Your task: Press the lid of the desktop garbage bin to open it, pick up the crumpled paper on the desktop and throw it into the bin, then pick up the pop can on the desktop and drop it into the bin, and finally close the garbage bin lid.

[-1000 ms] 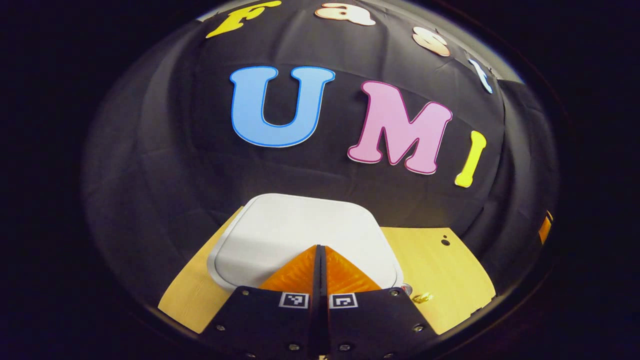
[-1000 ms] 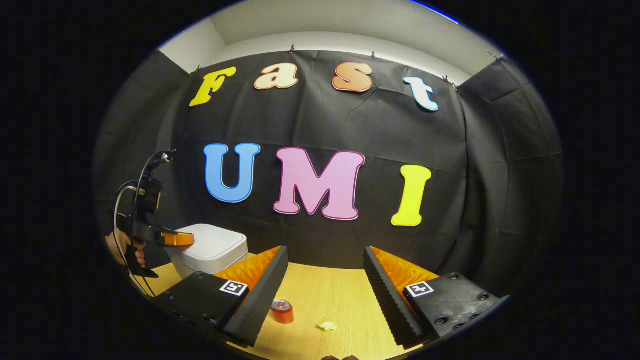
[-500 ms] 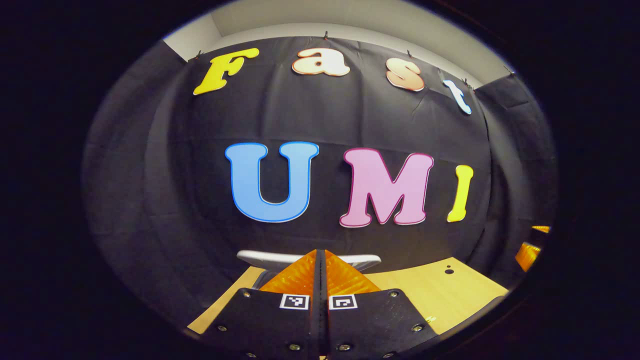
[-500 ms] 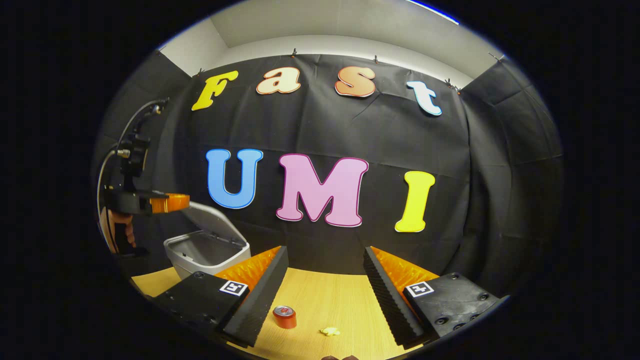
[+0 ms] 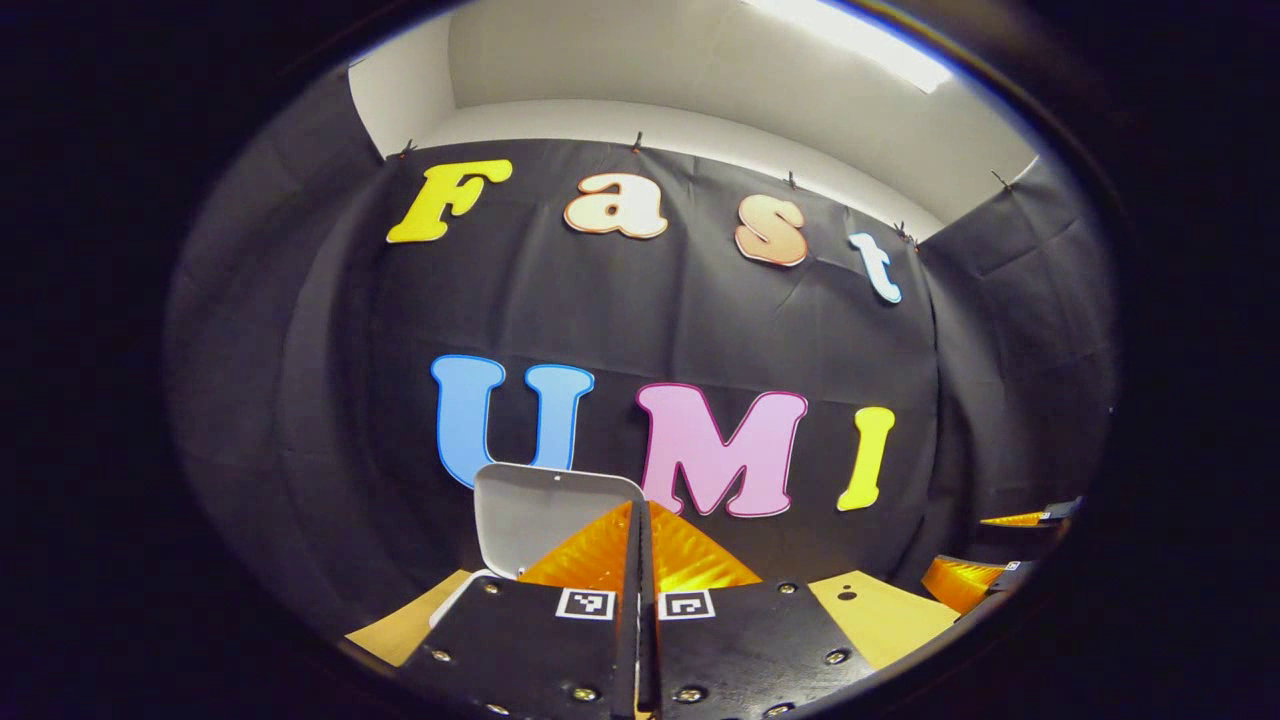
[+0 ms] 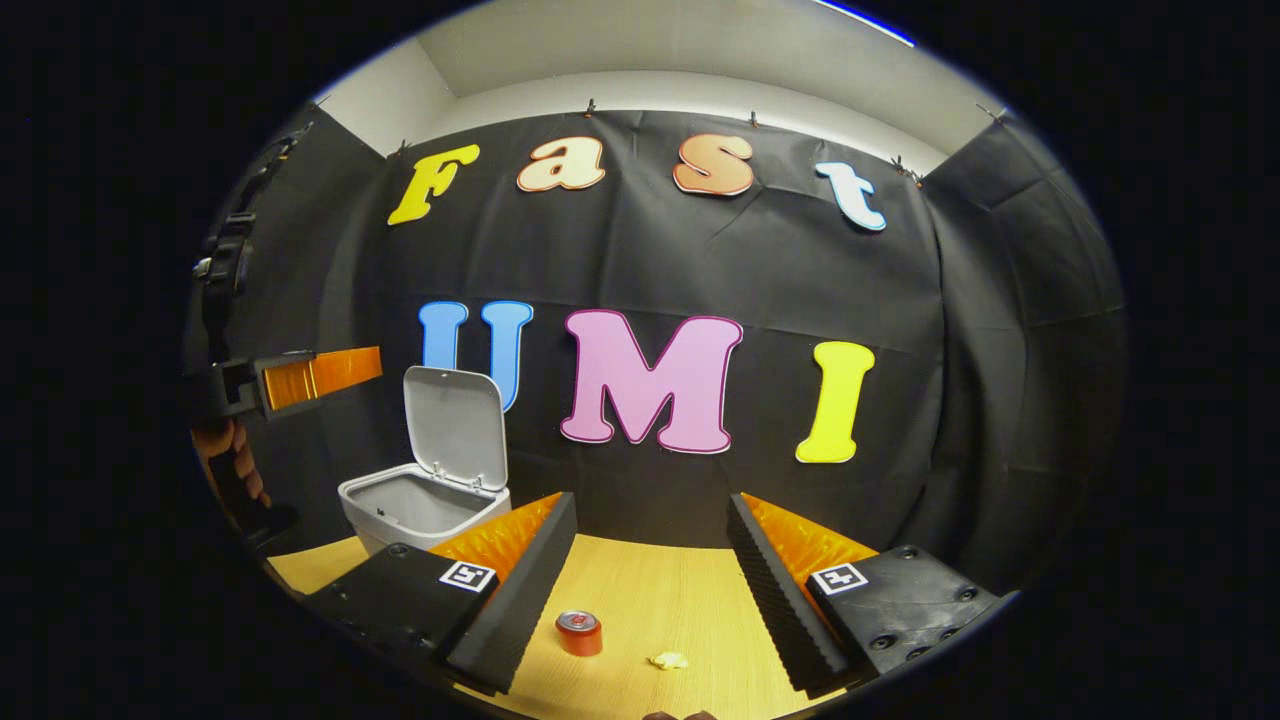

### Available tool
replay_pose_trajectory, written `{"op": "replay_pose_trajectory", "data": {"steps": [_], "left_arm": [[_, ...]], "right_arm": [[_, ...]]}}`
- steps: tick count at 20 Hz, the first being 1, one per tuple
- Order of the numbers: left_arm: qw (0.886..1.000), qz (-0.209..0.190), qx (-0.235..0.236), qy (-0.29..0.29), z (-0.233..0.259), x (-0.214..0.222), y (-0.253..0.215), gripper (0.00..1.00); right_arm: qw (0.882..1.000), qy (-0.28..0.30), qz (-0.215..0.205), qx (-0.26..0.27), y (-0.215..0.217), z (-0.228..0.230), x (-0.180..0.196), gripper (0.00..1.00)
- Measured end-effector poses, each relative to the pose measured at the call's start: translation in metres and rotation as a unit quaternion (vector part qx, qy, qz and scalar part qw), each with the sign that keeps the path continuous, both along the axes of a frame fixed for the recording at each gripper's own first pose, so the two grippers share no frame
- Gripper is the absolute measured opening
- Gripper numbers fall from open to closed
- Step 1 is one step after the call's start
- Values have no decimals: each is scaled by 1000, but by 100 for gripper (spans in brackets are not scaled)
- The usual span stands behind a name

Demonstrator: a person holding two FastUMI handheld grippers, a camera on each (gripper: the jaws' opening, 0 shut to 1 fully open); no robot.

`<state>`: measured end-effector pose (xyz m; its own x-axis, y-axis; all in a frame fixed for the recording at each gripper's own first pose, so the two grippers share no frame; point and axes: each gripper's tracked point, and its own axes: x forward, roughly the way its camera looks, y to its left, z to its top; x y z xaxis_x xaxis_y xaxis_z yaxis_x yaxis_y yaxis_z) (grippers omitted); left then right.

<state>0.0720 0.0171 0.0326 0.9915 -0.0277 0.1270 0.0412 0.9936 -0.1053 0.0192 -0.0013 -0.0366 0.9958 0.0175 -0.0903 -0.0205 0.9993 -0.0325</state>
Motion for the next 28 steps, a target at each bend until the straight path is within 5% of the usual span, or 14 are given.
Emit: {"op": "replay_pose_trajectory", "data": {"steps": [3,4,6,7,13,19,23,28], "left_arm": [[1000,-23,4,5,-7,-9,-27,15],[999,-35,3,12,-13,-11,-36,45],[999,-43,7,31,-27,-15,-46,80],[998,-41,10,42,-37,-17,-48,83],[996,-45,4,74,-64,-27,-59,84],[995,-47,14,91,-71,-28,-62,84],[994,-48,26,98,-76,-39,-66,84],[990,-62,27,124,-93,-44,-72,84]], "right_arm": [[1000,5,-4,-1,-3,-3,-2,98],[1000,7,-6,-1,-5,-5,-3,98],[1000,9,-11,-2,-9,-11,-3,98],[1000,9,-14,-4,-14,-14,-2,98],[998,48,-33,0,-32,-53,3,98],[983,174,-12,51,-26,-134,27,98],[948,303,18,95,-12,-218,31,99],[907,411,0,92,-34,-310,36,99]]}}
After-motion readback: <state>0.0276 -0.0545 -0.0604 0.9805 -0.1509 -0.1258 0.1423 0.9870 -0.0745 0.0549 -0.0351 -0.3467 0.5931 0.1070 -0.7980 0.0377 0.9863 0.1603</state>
